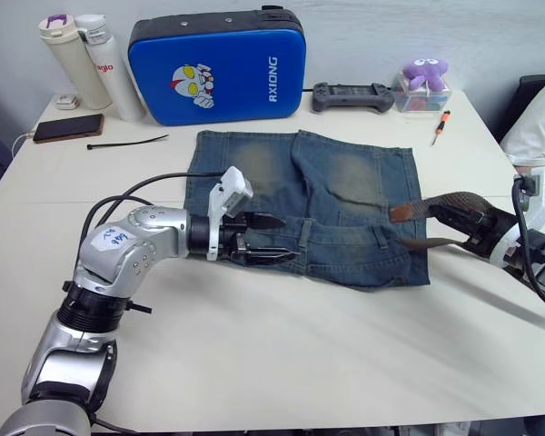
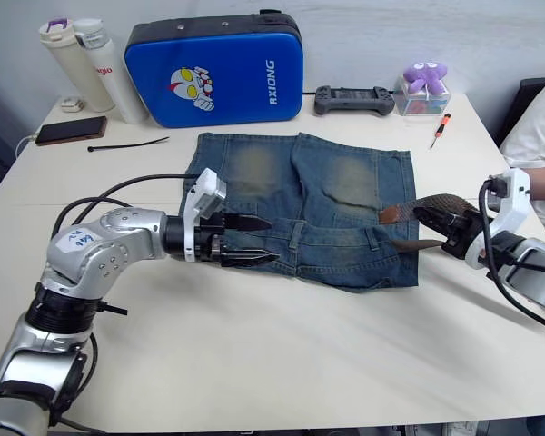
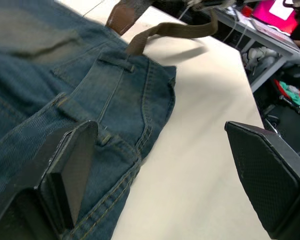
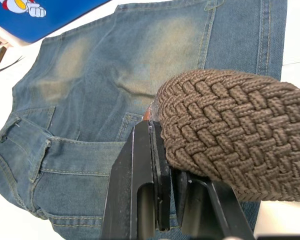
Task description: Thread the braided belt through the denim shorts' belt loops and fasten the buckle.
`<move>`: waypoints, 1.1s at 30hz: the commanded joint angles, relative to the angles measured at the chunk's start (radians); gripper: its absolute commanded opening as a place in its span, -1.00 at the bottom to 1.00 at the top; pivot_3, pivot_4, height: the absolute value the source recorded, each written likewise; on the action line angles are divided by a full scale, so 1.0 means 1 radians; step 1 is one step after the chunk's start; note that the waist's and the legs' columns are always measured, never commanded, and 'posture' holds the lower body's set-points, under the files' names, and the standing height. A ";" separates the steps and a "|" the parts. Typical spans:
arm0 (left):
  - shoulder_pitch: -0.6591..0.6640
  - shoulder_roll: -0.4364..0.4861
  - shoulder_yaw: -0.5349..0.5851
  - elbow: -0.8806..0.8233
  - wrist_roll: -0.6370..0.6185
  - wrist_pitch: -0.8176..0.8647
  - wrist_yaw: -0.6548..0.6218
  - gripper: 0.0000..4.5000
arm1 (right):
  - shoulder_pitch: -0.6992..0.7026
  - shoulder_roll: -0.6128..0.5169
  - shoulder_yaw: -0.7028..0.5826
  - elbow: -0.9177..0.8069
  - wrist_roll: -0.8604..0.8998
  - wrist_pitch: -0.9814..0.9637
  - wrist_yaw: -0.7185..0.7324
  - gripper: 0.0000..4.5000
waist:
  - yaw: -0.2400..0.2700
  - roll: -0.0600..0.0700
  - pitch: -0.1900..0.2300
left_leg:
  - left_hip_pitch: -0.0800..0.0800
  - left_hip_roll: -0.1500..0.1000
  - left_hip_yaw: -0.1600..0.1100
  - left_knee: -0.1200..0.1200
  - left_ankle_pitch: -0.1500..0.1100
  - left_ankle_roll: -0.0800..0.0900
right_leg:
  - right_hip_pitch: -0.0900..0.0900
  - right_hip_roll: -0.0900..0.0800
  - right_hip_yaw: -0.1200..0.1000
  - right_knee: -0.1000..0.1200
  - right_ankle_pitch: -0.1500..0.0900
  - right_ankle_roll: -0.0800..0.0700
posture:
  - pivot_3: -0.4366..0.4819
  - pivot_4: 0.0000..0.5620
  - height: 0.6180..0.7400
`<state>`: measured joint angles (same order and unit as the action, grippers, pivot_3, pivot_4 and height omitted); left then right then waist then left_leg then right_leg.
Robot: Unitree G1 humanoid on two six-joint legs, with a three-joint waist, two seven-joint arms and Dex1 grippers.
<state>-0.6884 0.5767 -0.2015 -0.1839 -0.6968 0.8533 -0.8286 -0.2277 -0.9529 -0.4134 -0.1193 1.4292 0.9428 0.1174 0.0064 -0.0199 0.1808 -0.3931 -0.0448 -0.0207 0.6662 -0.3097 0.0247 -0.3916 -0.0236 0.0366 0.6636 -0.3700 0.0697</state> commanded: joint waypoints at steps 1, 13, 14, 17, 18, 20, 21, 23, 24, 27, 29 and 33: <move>-0.047 -0.077 -0.111 0.019 0.130 -0.135 -0.037 0.99 | -0.002 -0.035 -0.090 -0.040 0.010 0.031 0.022 -1.00 | 0.005 0.000 0.000 | 0.000 0.000 0.000 0.000 0.000 0.000 | 0.000 0.000 0.000 0.000 0.000 0.000 | -0.05 -0.47 1.00; -0.298 -0.463 -0.472 0.683 0.672 -0.644 -0.057 0.99 | 0.299 -0.107 -0.570 -0.233 0.135 0.189 -0.008 -1.00 | 0.027 0.000 0.000 | -0.005 -0.001 0.002 0.001 0.000 0.006 | -0.001 0.000 0.000 -0.002 0.003 0.004 | -0.05 -0.47 1.00; -0.310 -0.490 -0.474 0.740 0.695 -0.664 -0.055 0.99 | 0.322 -0.099 -0.602 -0.250 0.158 0.188 -0.026 -1.00 | 0.023 0.000 0.000 | -0.005 -0.001 0.003 0.001 -0.001 0.008 | -0.001 0.000 0.000 -0.002 0.003 0.004 | -0.05 -0.47 1.00; -0.342 -0.551 -0.470 0.881 0.752 -0.715 -0.050 0.99 | 0.381 -0.079 -0.666 -0.297 0.215 0.177 -0.074 -1.00 | 0.020 0.000 0.000 | -0.005 -0.001 0.003 0.001 -0.002 0.010 | -0.001 -0.001 0.000 -0.002 0.003 0.004 | -0.05 -0.47 1.00; -0.351 -0.571 -0.460 0.922 0.759 -0.722 -0.050 0.99 | 0.398 -0.070 -0.680 -0.312 0.233 0.167 -0.092 -1.00 | 0.021 0.000 0.000 | -0.005 -0.001 0.003 0.001 -0.002 0.010 | -0.001 -0.001 0.000 -0.002 0.003 0.005 | -0.05 -0.47 1.00; -0.364 -0.596 -0.446 0.978 0.773 -0.739 -0.064 0.67 | 0.427 -0.059 -0.697 -0.332 0.262 0.149 -0.118 -1.00 | 0.021 0.000 0.000 | -0.005 -0.001 0.003 0.002 -0.002 0.010 | 0.000 -0.001 0.000 -0.002 0.003 0.006 | -0.05 -0.47 1.00; -0.369 -0.601 -0.441 0.994 0.783 -0.752 -0.075 0.51 | 0.440 -0.054 -0.701 -0.341 0.272 0.142 -0.127 -1.00 | 0.021 0.000 0.000 | -0.005 -0.001 0.003 0.002 -0.002 0.011 | 0.000 -0.001 0.000 -0.002 0.004 0.006 | -0.05 -0.47 1.00; -0.374 -0.604 -0.423 1.011 0.788 -0.777 -0.110 0.13 | 0.470 -0.046 -0.705 -0.360 0.291 0.128 -0.141 -1.00 | 0.021 0.000 0.000 | -0.006 -0.002 0.003 0.002 -0.002 0.011 | 0.000 -0.001 0.000 -0.003 0.004 0.007 | -0.05 -0.47 1.00; -0.372 -0.600 -0.415 1.008 0.787 -0.786 -0.135 -0.07 | 0.484 -0.044 -0.704 -0.366 0.298 0.123 -0.141 -1.00 | 0.020 0.000 0.000 | -0.006 -0.001 0.003 0.002 -0.002 0.011 | 0.000 -0.001 0.000 -0.003 0.004 0.007 | -0.05 -0.47 1.00; -0.341 -0.563 -0.398 0.959 0.782 -0.875 -0.215 -0.61 | 0.509 -0.047 -0.687 -0.369 0.299 0.107 -0.137 -1.00 | 0.020 0.000 0.000 | -0.006 -0.002 0.003 0.002 -0.001 0.010 | 0.000 -0.001 0.000 -0.003 0.004 0.007 | -0.05 -0.47 1.00; -0.296 -0.513 -0.411 0.876 0.776 -0.911 -0.306 -0.99 | 0.510 -0.052 -0.655 -0.373 0.312 0.093 -0.141 -1.00 | 0.016 0.000 0.000 | -0.006 -0.001 0.003 0.002 -0.001 0.009 | 0.000 -0.001 0.000 -0.003 0.004 0.007 | -0.05 -0.47 1.00; -0.215 -0.416 -0.411 0.701 0.766 -0.861 -0.418 -0.99 | 0.506 -0.036 -0.580 -0.399 0.325 0.052 -0.162 -1.00 | 0.015 0.001 -0.001 | -0.004 -0.001 0.003 0.001 0.000 0.008 | -0.001 -0.001 0.001 -0.001 0.004 0.007 | -0.05 -0.47 1.00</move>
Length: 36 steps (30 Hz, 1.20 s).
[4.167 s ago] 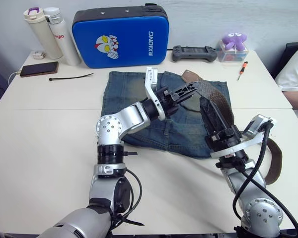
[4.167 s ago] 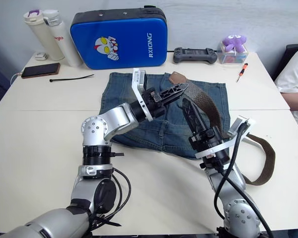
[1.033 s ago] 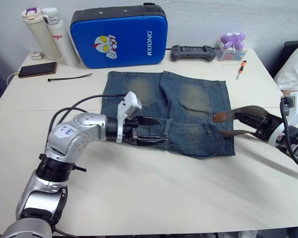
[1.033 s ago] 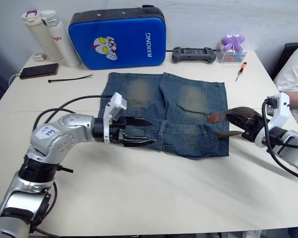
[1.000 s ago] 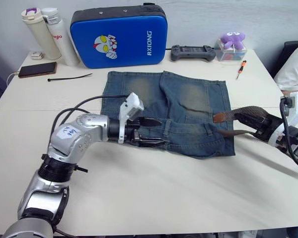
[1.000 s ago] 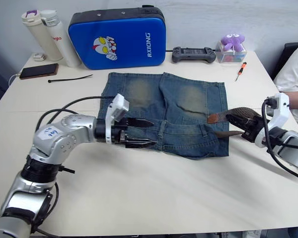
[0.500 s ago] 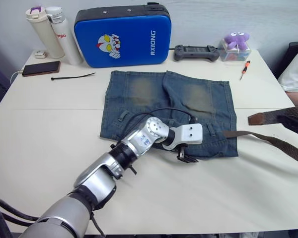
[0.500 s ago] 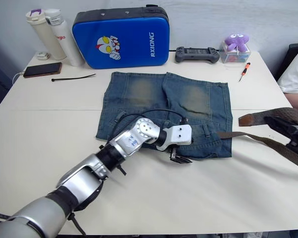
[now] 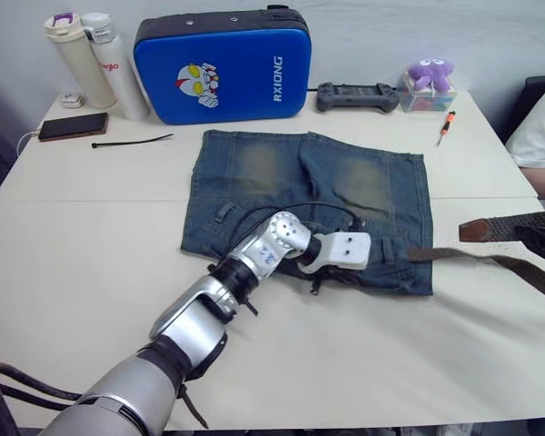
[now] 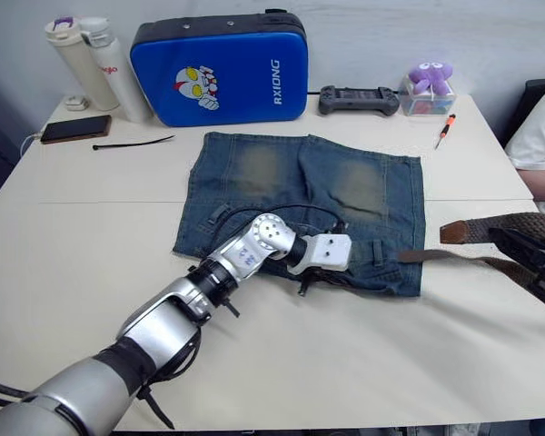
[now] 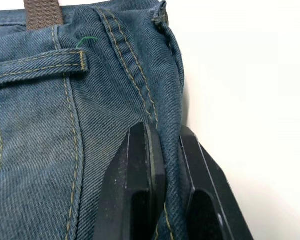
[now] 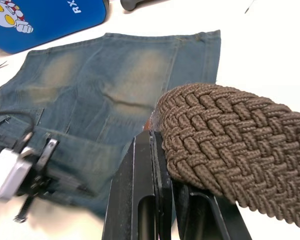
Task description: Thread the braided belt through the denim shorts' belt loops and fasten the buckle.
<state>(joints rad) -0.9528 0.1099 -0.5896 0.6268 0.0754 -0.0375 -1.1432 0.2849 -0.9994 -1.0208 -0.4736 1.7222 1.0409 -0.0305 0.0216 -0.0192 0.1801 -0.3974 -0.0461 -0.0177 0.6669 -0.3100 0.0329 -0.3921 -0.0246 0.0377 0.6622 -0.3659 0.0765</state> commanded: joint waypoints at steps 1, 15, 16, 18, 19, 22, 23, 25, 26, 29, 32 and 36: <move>0.071 0.080 -0.022 -0.159 -0.009 0.057 -0.129 -0.99 | -0.006 0.019 0.047 -0.054 0.038 -0.059 -0.024 -1.00 | -0.001 0.000 0.000 | 0.000 0.000 0.000 0.000 0.000 0.000 | 0.000 0.000 0.000 0.000 0.000 0.000 | -0.05 -0.47 1.00; 0.175 0.187 0.099 -0.486 -0.180 0.421 -0.210 -0.23 | 0.081 0.059 0.189 -0.212 0.162 -0.182 -0.132 -1.00 | 0.001 0.001 -0.001 | -0.001 0.000 -0.001 0.002 0.001 -0.001 | 0.001 0.000 0.000 0.000 0.000 0.000 | -0.05 -0.47 1.00; 0.169 0.192 0.108 -0.503 -0.200 0.453 -0.218 -0.06 | 0.088 0.059 0.196 -0.225 0.173 -0.194 -0.143 -1.00 | 0.001 0.001 -0.001 | -0.001 0.000 -0.001 0.002 0.001 -0.001 | 0.000 0.000 -0.001 0.000 0.000 0.000 | -0.05 -0.47 1.00; 0.153 0.215 0.140 -0.548 -0.257 0.543 -0.247 0.31 | 0.113 0.056 0.202 -0.256 0.196 -0.212 -0.160 -1.00 | 0.001 0.001 -0.001 | -0.001 0.000 -0.001 0.003 0.001 -0.001 | 0.000 0.000 -0.001 0.000 0.000 0.000 | -0.05 -0.47 1.00; 0.145 0.228 0.154 -0.564 -0.279 0.574 -0.257 0.51 | 0.125 0.056 0.200 -0.265 0.205 -0.219 -0.166 -1.00 | 0.001 0.001 -0.001 | -0.002 0.000 -0.001 0.004 0.001 -0.001 | 0.000 0.000 -0.001 0.001 0.000 0.000 | -0.05 -0.47 1.00; 0.095 0.323 0.223 -0.594 -0.335 0.625 -0.313 0.98 | 0.193 0.073 0.194 -0.314 0.246 -0.253 -0.206 -1.00 | 0.000 0.002 -0.001 | -0.004 0.000 -0.003 0.007 0.000 -0.001 | 0.000 0.000 -0.002 0.001 0.000 0.000 | -0.05 -0.47 1.00; 0.084 0.345 0.235 -0.597 -0.345 0.623 -0.323 0.98 | 0.209 0.078 0.201 -0.326 0.250 -0.267 -0.216 -1.00 | -0.001 0.002 -0.001 | -0.004 0.000 -0.003 0.008 0.000 -0.001 | 0.000 0.000 -0.003 0.001 0.000 0.000 | -0.05 -0.47 1.00; 0.074 0.385 0.253 -0.597 -0.357 0.596 -0.345 0.98 | 0.221 0.100 0.245 -0.335 0.238 -0.299 -0.242 -1.00 | 0.000 0.002 -0.001 | -0.004 0.000 -0.003 0.008 0.000 -0.001 | 0.000 0.000 -0.003 0.002 0.000 0.000 | -0.05 -0.47 1.00; 0.071 0.401 0.263 -0.598 -0.366 0.592 -0.355 0.98 | 0.221 0.111 0.273 -0.334 0.226 -0.315 -0.255 -1.00 | 0.000 0.003 -0.002 | -0.004 0.000 -0.003 0.010 0.000 0.000 | 0.000 0.000 -0.003 0.001 0.000 0.000 | -0.05 -0.47 1.00; 0.062 0.423 0.294 -0.588 -0.375 0.592 -0.341 0.98 | 0.208 0.154 0.355 -0.328 0.198 -0.361 -0.286 -1.00 | 0.002 0.003 -0.002 | -0.005 0.000 -0.003 0.013 -0.001 0.001 | 0.001 -0.001 -0.003 0.001 0.000 0.000 | -0.05 -0.47 1.00; 0.069 0.441 0.301 -0.572 -0.352 0.568 -0.309 0.98 | 0.178 0.187 0.455 -0.320 0.164 -0.388 -0.312 -1.00 | 0.001 0.003 -0.002 | -0.005 0.000 -0.004 0.014 -0.001 0.001 | 0.000 -0.001 -0.003 0.000 0.001 0.001 | -0.05 -0.47 1.00; 0.092 0.453 0.313 -0.603 -0.367 0.588 -0.278 0.98 | 0.167 0.199 0.506 -0.279 0.105 -0.398 -0.331 -1.00 | 0.000 0.003 -0.002 | -0.005 0.000 -0.004 0.014 -0.001 0.001 | 0.000 -0.001 -0.003 0.001 0.001 0.001 | -0.05 -0.47 1.00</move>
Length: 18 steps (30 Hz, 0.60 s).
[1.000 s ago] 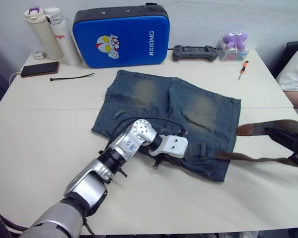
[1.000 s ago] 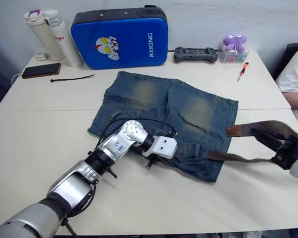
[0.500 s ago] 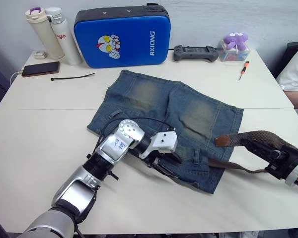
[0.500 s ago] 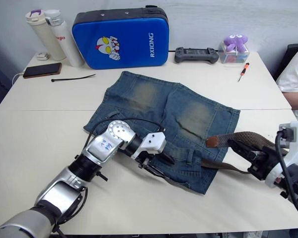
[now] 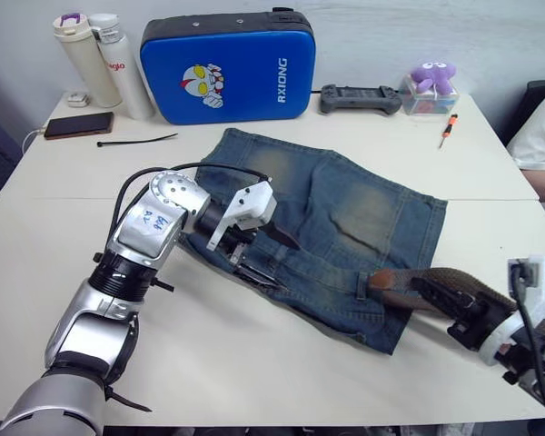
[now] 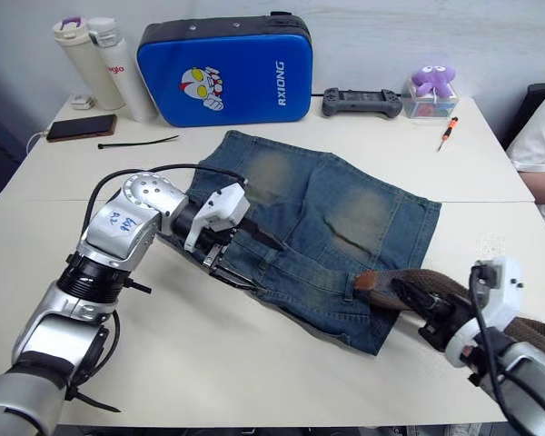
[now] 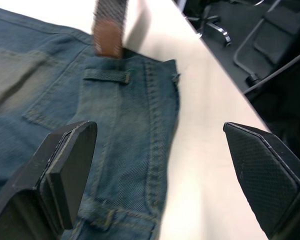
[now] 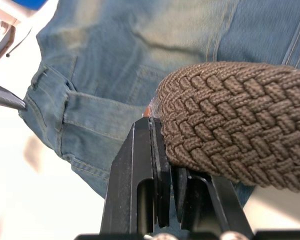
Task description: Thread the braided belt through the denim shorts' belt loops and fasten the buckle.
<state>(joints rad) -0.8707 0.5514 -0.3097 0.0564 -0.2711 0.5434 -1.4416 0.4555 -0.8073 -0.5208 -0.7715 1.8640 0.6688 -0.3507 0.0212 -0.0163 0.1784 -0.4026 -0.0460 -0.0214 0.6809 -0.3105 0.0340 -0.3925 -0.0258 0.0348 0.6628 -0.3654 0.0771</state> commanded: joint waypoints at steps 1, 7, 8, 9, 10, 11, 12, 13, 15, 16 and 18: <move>0.016 0.016 0.034 -0.045 -0.026 0.014 0.024 0.98 | -0.005 0.007 0.009 0.029 -0.046 -0.028 -0.009 -1.00 | 0.000 0.000 0.000 | 0.000 0.000 0.000 0.000 0.000 0.000 | 0.000 0.000 0.000 0.000 0.000 0.000 | -0.05 -0.47 1.00; 0.043 0.027 0.044 -0.090 -0.044 0.050 0.056 0.98 | -0.023 -0.008 0.020 0.066 -0.069 -0.019 0.009 -1.00 | 0.000 0.000 0.000 | 0.000 0.000 0.000 0.000 0.000 0.000 | 0.000 0.000 0.000 0.000 0.000 0.000 | -0.05 -0.47 1.00; 0.045 0.028 0.043 -0.095 -0.045 0.052 0.060 0.98 | -0.027 -0.010 0.025 0.074 -0.074 -0.015 0.013 -1.00 | 0.001 0.000 0.000 | 0.000 0.000 0.000 0.000 0.000 0.000 | 0.000 0.000 0.000 0.000 0.000 0.000 | -0.05 -0.47 1.00; 0.047 0.030 0.042 -0.099 -0.046 0.054 0.062 0.98 | -0.030 -0.010 0.031 0.079 -0.078 -0.012 0.016 -1.00 | 0.000 0.000 0.000 | 0.000 0.000 0.000 0.000 0.000 0.000 | 0.000 0.000 0.000 0.000 0.000 0.000 | -0.05 -0.47 1.00; 0.047 0.030 0.044 -0.104 -0.049 0.058 0.066 0.98 | -0.037 -0.007 0.046 0.082 -0.082 -0.010 0.016 -1.00 | 0.000 0.000 0.000 | 0.000 0.000 0.000 0.000 0.000 0.000 | 0.000 0.000 0.000 0.000 0.000 0.000 | -0.05 -0.47 1.00; 0.046 0.029 0.047 -0.109 -0.053 0.064 0.070 0.98 | -0.046 -0.002 0.068 0.081 -0.083 -0.009 0.016 -1.00 | 0.000 0.000 0.000 | 0.000 0.000 0.000 0.000 0.000 0.000 | 0.000 0.000 0.000 0.001 0.000 0.000 | -0.05 -0.47 1.00; 0.046 0.029 0.050 -0.113 -0.056 0.070 0.074 0.98 | -0.055 0.006 0.089 0.079 -0.085 -0.009 0.015 -1.00 | 0.000 0.000 0.000 | 0.000 0.000 0.000 0.000 0.000 0.000 | 0.000 0.000 0.000 0.001 0.000 0.000 | -0.05 -0.47 1.00; 0.047 0.030 0.053 -0.118 -0.059 0.076 0.079 0.98 | -0.065 0.015 0.109 0.078 -0.088 -0.012 0.012 -1.00 | 0.000 0.000 0.000 | 0.000 0.000 0.000 0.000 0.000 0.000 | 0.000 0.000 0.000 0.001 0.000 0.000 | -0.05 -0.47 1.00; 0.052 0.038 0.056 -0.127 -0.062 0.084 0.082 0.98 | -0.075 0.028 0.136 0.078 -0.087 -0.018 0.007 -1.00 | 0.000 0.000 0.000 | 0.000 0.000 0.000 0.000 0.000 0.000 | 0.000 0.000 0.000 0.001 0.000 0.000 | -0.05 -0.47 1.00; 0.056 0.043 0.057 -0.132 -0.064 0.086 0.084 0.98 | -0.075 0.032 0.143 0.078 -0.083 -0.019 0.006 -1.00 | 0.000 0.000 0.000 | 0.000 0.000 0.000 0.000 0.000 0.000 | 0.000 0.000 0.000 0.001 0.000 0.000 | -0.05 -0.47 1.00; 0.062 0.050 0.056 -0.139 -0.067 0.088 0.086 0.98 | -0.068 0.035 0.153 0.079 -0.084 -0.012 0.007 -1.00 | -0.004 0.001 -0.001 | 0.000 0.000 0.000 0.000 0.000 0.000 | 0.000 0.000 0.000 0.001 0.000 0.000 | -0.05 -0.47 1.00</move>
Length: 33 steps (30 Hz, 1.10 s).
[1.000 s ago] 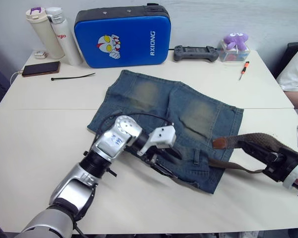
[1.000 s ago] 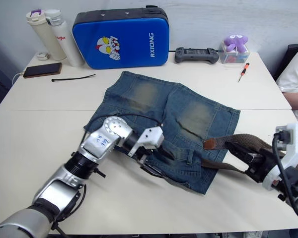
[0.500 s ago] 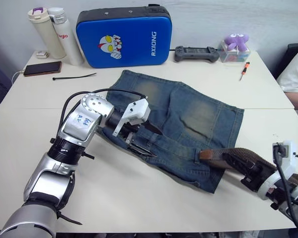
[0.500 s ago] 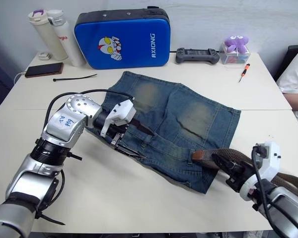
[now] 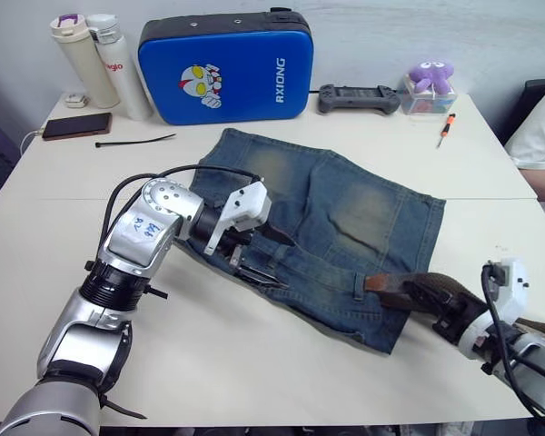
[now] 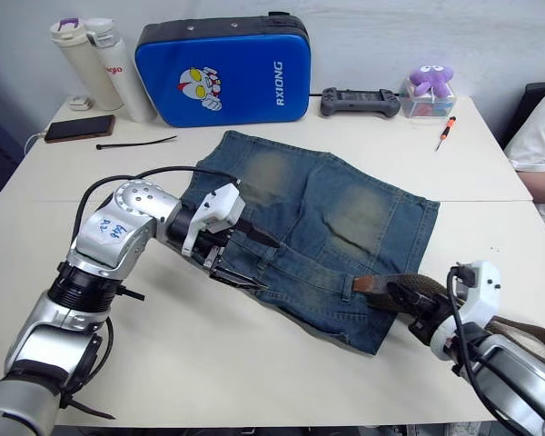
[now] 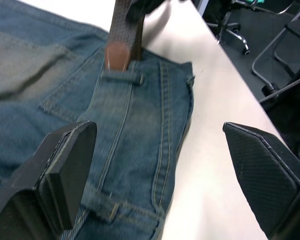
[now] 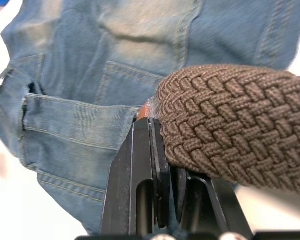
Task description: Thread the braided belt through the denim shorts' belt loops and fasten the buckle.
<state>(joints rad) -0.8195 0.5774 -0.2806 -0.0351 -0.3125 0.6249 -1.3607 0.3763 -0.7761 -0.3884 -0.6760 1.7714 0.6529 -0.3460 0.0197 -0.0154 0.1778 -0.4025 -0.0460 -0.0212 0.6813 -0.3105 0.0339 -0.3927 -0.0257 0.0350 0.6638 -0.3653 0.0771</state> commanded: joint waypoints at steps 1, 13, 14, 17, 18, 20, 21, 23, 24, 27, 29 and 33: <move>0.012 0.026 0.027 -0.049 -0.027 0.009 0.008 0.98 | 0.017 0.004 0.024 -0.018 0.015 0.007 0.007 -1.00 | -0.004 0.000 0.000 | 0.000 0.000 0.000 0.000 0.000 0.000 | 0.000 0.000 0.000 0.000 0.000 0.000 | -0.05 -0.47 1.00; 0.019 0.033 0.025 -0.066 -0.043 0.019 0.031 0.98 | 0.029 -0.051 0.013 0.017 0.013 0.046 0.040 -1.00 | -0.010 0.001 -0.001 | 0.000 0.000 0.000 0.000 0.000 0.000 | 0.000 0.000 0.000 0.000 0.000 0.000 | -0.05 -0.47 1.00; 0.019 0.033 0.024 -0.066 -0.043 0.019 0.032 0.98 | 0.031 -0.059 0.002 0.021 0.020 0.049 0.044 -1.00 | -0.010 0.001 -0.001 | 0.000 0.000 0.000 0.000 0.000 0.000 | 0.000 0.000 0.000 0.000 0.000 0.000 | -0.05 -0.47 1.00; 0.019 0.031 0.022 -0.063 -0.040 0.016 0.035 0.98 | 0.006 -0.053 0.031 0.027 0.017 0.042 0.035 -1.00 | -0.010 0.001 -0.001 | 0.000 0.000 0.000 0.000 0.000 0.000 | 0.000 0.000 0.000 0.000 0.000 0.000 | -0.05 -0.47 1.00; 0.019 0.030 0.020 -0.062 -0.037 0.013 0.036 0.98 | -0.014 -0.039 0.061 0.025 0.008 0.037 0.027 -1.00 | -0.010 0.001 -0.001 | 0.000 0.000 0.000 0.000 0.000 0.000 | 0.000 0.000 0.000 0.000 0.000 0.000 | -0.05 -0.47 1.00; 0.019 0.028 0.018 -0.064 -0.038 0.014 0.040 0.98 | -0.064 0.009 0.130 0.022 -0.023 0.025 0.004 -1.00 | -0.012 0.001 -0.001 | 0.000 0.000 0.000 0.000 0.000 0.000 | 0.000 0.000 0.000 0.000 0.000 0.000 | -0.05 -0.47 1.00; 0.018 0.027 0.019 -0.066 -0.040 0.017 0.042 0.98 | -0.081 0.028 0.151 0.023 -0.034 0.020 -0.005 -1.00 | -0.016 0.001 -0.001 | 0.001 0.000 0.000 0.001 0.000 0.000 | 0.000 0.000 0.000 0.000 0.000 0.000 | -0.05 -0.47 1.00; 0.017 0.028 0.021 -0.068 -0.044 0.022 0.045 0.98 | -0.134 0.093 0.212 0.032 -0.080 0.003 -0.037 -1.00 | -0.021 0.001 -0.001 | 0.000 0.000 0.000 0.000 0.000 0.000 | -0.001 0.000 0.000 0.000 0.000 0.000 | -0.05 -0.47 1.00; 0.017 0.030 0.022 -0.070 -0.044 0.025 0.045 0.98 | -0.160 0.128 0.248 0.036 -0.107 -0.004 -0.053 -1.00 | -0.025 0.001 -0.002 | 0.000 0.000 0.000 0.000 0.000 0.000 | -0.001 0.000 0.000 0.000 0.000 0.000 | -0.05 -0.47 1.00; 0.017 0.035 0.023 -0.074 -0.046 0.029 0.046 0.98 | -0.214 0.204 0.325 0.037 -0.172 -0.007 -0.100 -1.00 | -0.027 0.002 -0.003 | 0.000 0.000 0.000 0.000 0.000 -0.002 | -0.002 0.000 0.001 0.001 0.000 -0.001 | -0.05 -0.47 1.00; 0.017 0.037 0.022 -0.076 -0.048 0.030 0.046 0.98 | -0.225 0.227 0.344 0.040 -0.205 -0.003 -0.107 -1.00 | -0.026 0.003 -0.003 | 0.000 0.000 0.000 0.000 0.001 -0.002 | -0.002 0.000 0.001 0.006 0.000 -0.001 | -0.05 -0.47 1.00; 0.011 0.029 0.014 -0.073 -0.046 0.026 0.048 0.98 | -0.233 0.240 0.374 0.035 -0.258 0.018 -0.117 -1.00 | -0.025 0.003 -0.003 | 0.000 0.000 0.001 0.000 0.001 -0.002 | -0.002 0.000 0.001 0.006 0.000 -0.001 | -0.05 -0.47 1.00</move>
<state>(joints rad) -0.7978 0.6062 -0.2757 -0.0733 -0.3374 0.6553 -1.3117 0.1362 -0.5387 -0.0438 -0.6251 1.5338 0.6437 -0.4532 -0.0050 -0.0127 0.1749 -0.4021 -0.0460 -0.0207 0.6817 -0.3099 0.0323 -0.3950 -0.0255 0.0358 0.6701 -0.3650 0.0764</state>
